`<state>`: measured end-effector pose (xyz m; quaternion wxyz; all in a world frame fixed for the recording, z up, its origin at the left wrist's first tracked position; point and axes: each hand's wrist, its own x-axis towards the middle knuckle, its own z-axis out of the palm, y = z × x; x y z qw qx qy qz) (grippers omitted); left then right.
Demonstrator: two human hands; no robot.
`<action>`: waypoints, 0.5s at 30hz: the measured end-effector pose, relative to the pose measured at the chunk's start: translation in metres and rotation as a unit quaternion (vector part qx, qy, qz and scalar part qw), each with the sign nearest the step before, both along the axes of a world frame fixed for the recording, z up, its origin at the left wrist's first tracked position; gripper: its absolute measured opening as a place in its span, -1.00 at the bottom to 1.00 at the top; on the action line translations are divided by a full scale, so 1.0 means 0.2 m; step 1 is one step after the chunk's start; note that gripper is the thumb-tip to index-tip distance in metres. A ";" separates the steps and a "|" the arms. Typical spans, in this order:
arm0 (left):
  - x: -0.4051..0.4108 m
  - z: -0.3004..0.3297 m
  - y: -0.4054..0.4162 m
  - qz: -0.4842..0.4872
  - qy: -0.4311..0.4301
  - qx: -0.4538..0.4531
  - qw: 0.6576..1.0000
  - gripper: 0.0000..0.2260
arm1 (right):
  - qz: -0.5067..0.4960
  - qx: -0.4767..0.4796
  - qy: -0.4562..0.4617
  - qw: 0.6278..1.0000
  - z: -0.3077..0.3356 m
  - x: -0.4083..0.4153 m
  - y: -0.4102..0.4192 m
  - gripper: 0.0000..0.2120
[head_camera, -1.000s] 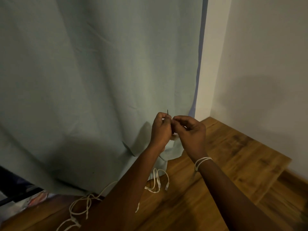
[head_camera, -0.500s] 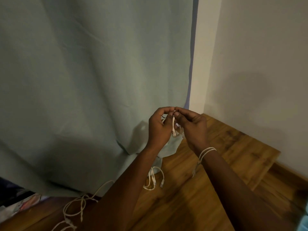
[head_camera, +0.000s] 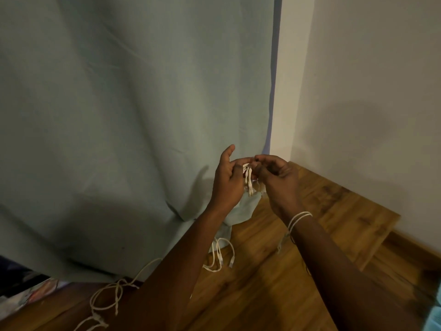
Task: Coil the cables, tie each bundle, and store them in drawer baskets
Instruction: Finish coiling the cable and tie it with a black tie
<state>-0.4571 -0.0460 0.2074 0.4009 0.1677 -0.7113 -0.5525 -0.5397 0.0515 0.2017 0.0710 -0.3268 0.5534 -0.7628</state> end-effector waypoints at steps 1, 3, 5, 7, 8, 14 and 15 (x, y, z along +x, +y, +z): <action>0.00 -0.01 -0.01 -0.009 -0.010 0.004 1.000 -0.61 | 0.000 0.003 0.004 1.000 -0.01 0.00 0.00 -0.83; 0.01 -0.02 -0.02 -0.022 -0.028 0.013 0.999 -0.59 | -0.004 0.009 0.008 1.000 -0.02 0.00 0.00 -0.84; 0.02 -0.03 -0.03 -0.029 -0.036 0.014 0.999 -0.58 | 0.007 0.009 -0.005 1.000 -0.03 -0.01 0.00 -0.85; 0.03 -0.02 -0.04 -0.037 -0.034 0.017 0.999 -0.58 | 0.038 0.024 -0.015 0.999 -0.01 -0.03 0.01 -0.85; 0.04 -0.01 -0.04 -0.040 -0.032 0.020 0.998 -0.57 | 0.062 0.036 -0.014 0.997 0.00 -0.05 0.02 -0.85; 0.06 0.02 -0.05 -0.065 0.000 0.044 0.997 -0.59 | 0.184 0.075 0.039 0.979 0.07 -0.12 0.07 -0.75; 0.06 0.03 -0.05 -0.074 0.003 0.055 0.996 -0.60 | 0.190 0.073 0.041 0.978 0.07 -0.12 0.07 -0.76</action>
